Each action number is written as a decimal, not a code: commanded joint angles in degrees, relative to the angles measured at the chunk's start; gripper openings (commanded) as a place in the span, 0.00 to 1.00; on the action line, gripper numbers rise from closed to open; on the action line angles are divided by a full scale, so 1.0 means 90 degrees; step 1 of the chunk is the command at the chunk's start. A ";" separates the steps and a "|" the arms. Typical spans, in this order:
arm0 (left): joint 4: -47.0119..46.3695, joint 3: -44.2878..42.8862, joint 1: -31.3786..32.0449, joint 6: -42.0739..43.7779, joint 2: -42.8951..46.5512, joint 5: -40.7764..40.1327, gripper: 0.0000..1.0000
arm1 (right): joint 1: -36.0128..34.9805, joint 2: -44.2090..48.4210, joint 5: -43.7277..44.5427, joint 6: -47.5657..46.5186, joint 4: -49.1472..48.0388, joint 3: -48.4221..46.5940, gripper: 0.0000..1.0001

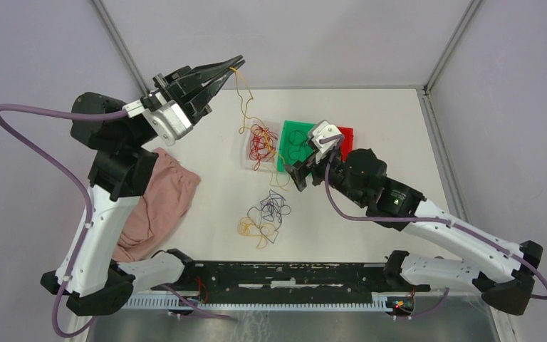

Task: Untangle the cables
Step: Untie the cable, then place the cable in the bin.

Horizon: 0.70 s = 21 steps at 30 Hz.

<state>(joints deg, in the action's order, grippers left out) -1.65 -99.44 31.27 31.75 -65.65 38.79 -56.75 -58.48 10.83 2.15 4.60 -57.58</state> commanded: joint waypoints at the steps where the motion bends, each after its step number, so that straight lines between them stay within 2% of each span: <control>1: -0.0031 0.0128 0.0022 0.0198 0.0254 0.0217 0.03 | 0.0070 0.0199 0.0966 -0.0977 0.1366 -0.0701 0.91; 8: -0.0130 0.0112 0.0032 0.0112 0.0250 0.0238 0.03 | 0.0261 0.0101 0.2188 -0.1419 0.2086 -0.0948 0.93; 13: -0.0029 0.0145 0.0032 0.0211 0.0271 0.0274 0.03 | 0.0506 -0.0005 0.2190 -0.1321 0.2010 -0.1352 0.93; 14: -0.0023 0.0147 0.0033 0.0230 0.0279 0.0264 0.03 | 0.0564 -0.0011 0.1969 -0.1218 0.2008 -0.1492 0.93; 18: -0.0014 0.0147 0.0037 0.0199 0.0292 0.0302 0.03 | 0.0886 0.0266 -0.1219 -0.0697 0.1306 -0.1535 0.94; 21: 0.0047 0.0136 0.0032 0.0198 0.0292 0.0365 0.03 | 0.1024 0.0204 -0.2682 -0.0342 0.0981 -0.1624 0.96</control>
<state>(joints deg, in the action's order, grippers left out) -1.32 -98.02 31.27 32.47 -63.86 40.88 -48.77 -57.56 9.26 -5.96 20.69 -68.84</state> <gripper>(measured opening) 0.062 0.952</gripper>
